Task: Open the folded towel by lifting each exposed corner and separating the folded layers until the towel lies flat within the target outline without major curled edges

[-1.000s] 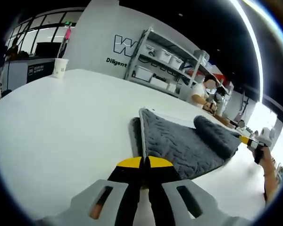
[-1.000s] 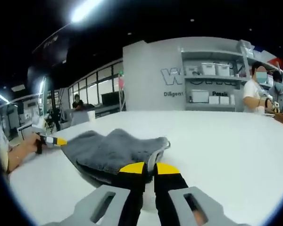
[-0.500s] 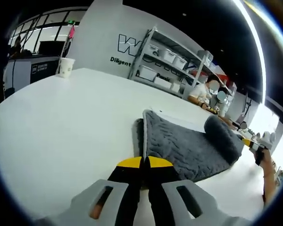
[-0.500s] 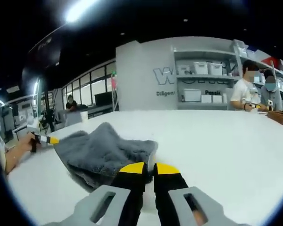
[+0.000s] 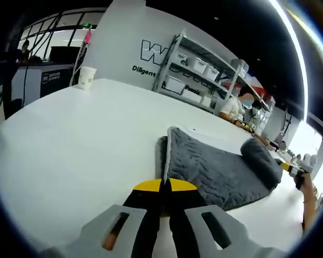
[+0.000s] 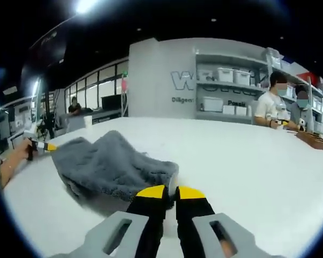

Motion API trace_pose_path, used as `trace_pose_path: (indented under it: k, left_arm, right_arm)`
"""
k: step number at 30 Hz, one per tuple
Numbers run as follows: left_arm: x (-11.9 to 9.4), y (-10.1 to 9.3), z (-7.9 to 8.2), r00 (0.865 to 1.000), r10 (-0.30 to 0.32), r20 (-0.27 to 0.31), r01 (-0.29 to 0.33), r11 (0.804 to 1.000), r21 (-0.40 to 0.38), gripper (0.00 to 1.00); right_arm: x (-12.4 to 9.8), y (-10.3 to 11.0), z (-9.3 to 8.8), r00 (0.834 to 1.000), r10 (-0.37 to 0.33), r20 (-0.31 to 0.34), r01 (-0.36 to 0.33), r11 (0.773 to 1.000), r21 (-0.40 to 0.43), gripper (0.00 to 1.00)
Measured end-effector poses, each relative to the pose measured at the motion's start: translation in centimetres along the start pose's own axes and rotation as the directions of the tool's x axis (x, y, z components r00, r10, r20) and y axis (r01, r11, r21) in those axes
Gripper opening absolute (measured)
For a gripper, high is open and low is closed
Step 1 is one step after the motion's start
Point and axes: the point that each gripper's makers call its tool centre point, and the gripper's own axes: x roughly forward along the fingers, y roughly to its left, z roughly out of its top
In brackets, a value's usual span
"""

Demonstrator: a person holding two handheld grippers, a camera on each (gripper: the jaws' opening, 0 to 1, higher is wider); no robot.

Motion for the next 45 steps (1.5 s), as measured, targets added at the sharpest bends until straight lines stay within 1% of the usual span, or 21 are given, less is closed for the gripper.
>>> trace_pose_path:
  k: [7, 10, 12, 13, 18, 21, 27, 35, 39, 43, 45]
  left_arm:
    - [-0.7, 2.0, 0.4, 0.999, 0.04, 0.007, -0.04, 0.999, -0.006, 0.02]
    - [-1.1, 2.8, 0.6, 0.998, 0.062, 0.011, -0.062, 0.998, 0.0, 0.02]
    - [-1.3, 3.2, 0.7, 0.997, 0.072, 0.018, -0.072, 0.997, -0.002, 0.02]
    - [-1.5, 3.6, 0.7, 0.996, 0.085, 0.021, -0.085, 0.996, -0.001, 0.02]
    - [-2.0, 4.6, 1.0, 0.994, 0.106, 0.027, -0.106, 0.994, -0.007, 0.02]
    - [-2.3, 5.1, 1.0, 0.994, 0.106, 0.03, -0.106, 0.994, -0.013, 0.02]
    - [-2.7, 5.7, 1.2, 0.992, 0.125, 0.031, -0.125, 0.992, -0.009, 0.02]
    - [-3.5, 7.0, 1.4, 0.985, 0.166, 0.041, -0.166, 0.986, -0.016, 0.02]
    - [-4.0, 7.9, 1.6, 0.98, 0.195, 0.046, -0.195, 0.981, -0.014, 0.02]
    - [-4.5, 8.9, 1.8, 0.973, 0.225, 0.051, -0.225, 0.974, -0.011, 0.02]
    - [-4.7, 9.2, 1.9, 0.971, 0.233, 0.052, -0.233, 0.972, -0.011, 0.02]
  right_arm:
    - [-0.1, -0.5, -0.5, 1.0, -0.015, -0.026, 0.015, 1.0, -0.012, 0.0]
    - [-0.2, -0.6, -0.5, 0.999, -0.019, -0.027, 0.018, 1.0, -0.015, 0.0]
    - [-0.3, -0.8, -0.6, 0.999, -0.027, -0.033, 0.026, 0.999, -0.025, 0.0]
    - [-0.4, -1.1, -0.8, 0.998, -0.041, -0.042, 0.04, 0.999, -0.034, 0.01]
    - [-0.7, -1.4, -0.9, 0.998, -0.046, -0.051, 0.045, 0.998, -0.037, 0.01]
    - [-0.9, -1.7, -0.9, 0.997, -0.052, -0.057, 0.05, 0.998, -0.037, 0.01]
    - [-1.3, -2.2, -0.9, 0.996, -0.07, -0.06, 0.067, 0.997, -0.042, 0.01]
    - [-1.9, -3.5, -1.3, 0.991, -0.114, -0.076, 0.11, 0.993, -0.046, 0.01]
    - [-2.2, -4.1, -1.4, 0.989, -0.13, -0.077, 0.126, 0.991, -0.044, 0.01]
    - [-2.5, -4.9, -1.8, 0.982, -0.161, -0.096, 0.156, 0.986, -0.054, 0.01]
    - [-2.6, -5.0, -1.9, 0.981, -0.166, -0.102, 0.161, 0.985, -0.055, 0.01]
